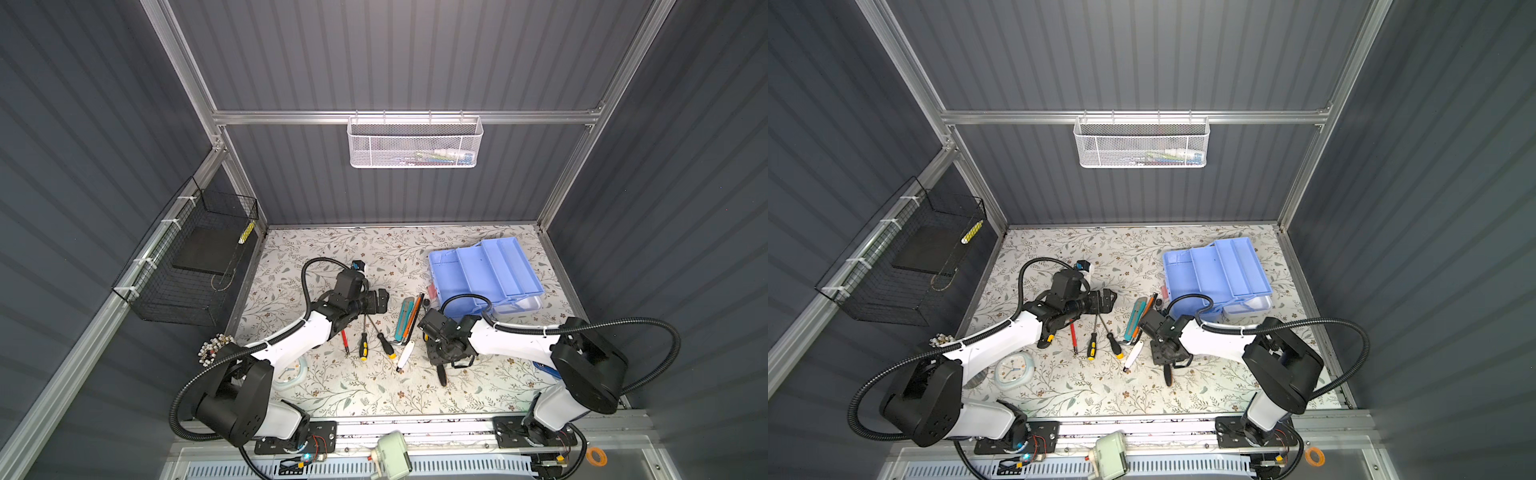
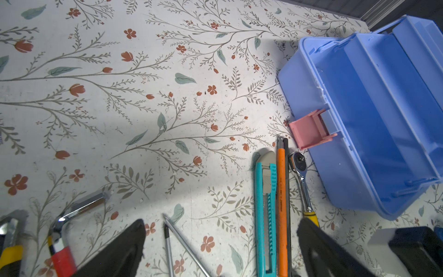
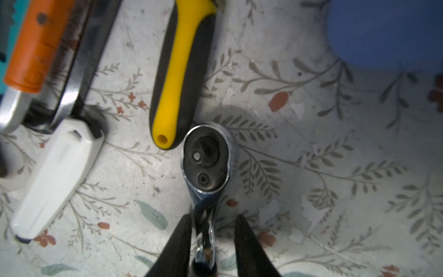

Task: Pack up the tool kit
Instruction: 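Close the right gripper around the dark-handled ratchet wrench handle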

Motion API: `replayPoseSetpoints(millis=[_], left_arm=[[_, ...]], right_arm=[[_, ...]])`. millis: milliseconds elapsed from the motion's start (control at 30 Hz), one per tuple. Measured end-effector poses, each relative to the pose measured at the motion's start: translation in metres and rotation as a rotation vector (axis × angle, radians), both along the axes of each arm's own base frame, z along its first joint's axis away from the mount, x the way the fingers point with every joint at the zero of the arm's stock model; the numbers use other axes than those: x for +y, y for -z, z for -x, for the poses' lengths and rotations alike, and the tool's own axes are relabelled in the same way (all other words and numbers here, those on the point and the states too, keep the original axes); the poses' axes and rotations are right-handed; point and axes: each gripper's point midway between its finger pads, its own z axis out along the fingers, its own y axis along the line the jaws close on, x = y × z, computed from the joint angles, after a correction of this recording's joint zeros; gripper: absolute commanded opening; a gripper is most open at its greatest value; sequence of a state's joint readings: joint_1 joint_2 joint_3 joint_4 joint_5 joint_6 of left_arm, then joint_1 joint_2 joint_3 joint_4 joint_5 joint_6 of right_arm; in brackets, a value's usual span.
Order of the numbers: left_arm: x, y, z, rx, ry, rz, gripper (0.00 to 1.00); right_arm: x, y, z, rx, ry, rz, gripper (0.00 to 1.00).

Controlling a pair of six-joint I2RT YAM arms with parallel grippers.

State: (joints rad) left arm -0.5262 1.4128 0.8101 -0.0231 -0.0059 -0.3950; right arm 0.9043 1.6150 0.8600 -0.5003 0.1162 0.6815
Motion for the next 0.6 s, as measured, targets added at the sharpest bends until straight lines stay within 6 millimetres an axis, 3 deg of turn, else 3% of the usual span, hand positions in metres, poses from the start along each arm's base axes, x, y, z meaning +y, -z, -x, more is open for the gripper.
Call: replayPoseSetpoints(millis=[67,300,600], left_arm=[[0.001,0.001,0.001,0.002,-0.002,-0.003,1.00],[0.001,-0.001,0.001,-0.002,-0.002,-0.001,1.00],[0.002,0.000,0.003,0.005,-0.003,-0.006,1.00]], right_arm=[[0.003,0.000,-0.004,-0.007,0.000,0.001,0.15],[0.010,0.000,-0.016,-0.043,0.008,-0.018,0.01],[0.008,-0.002,-0.015,-0.066,0.004,-0.049,0.00]])
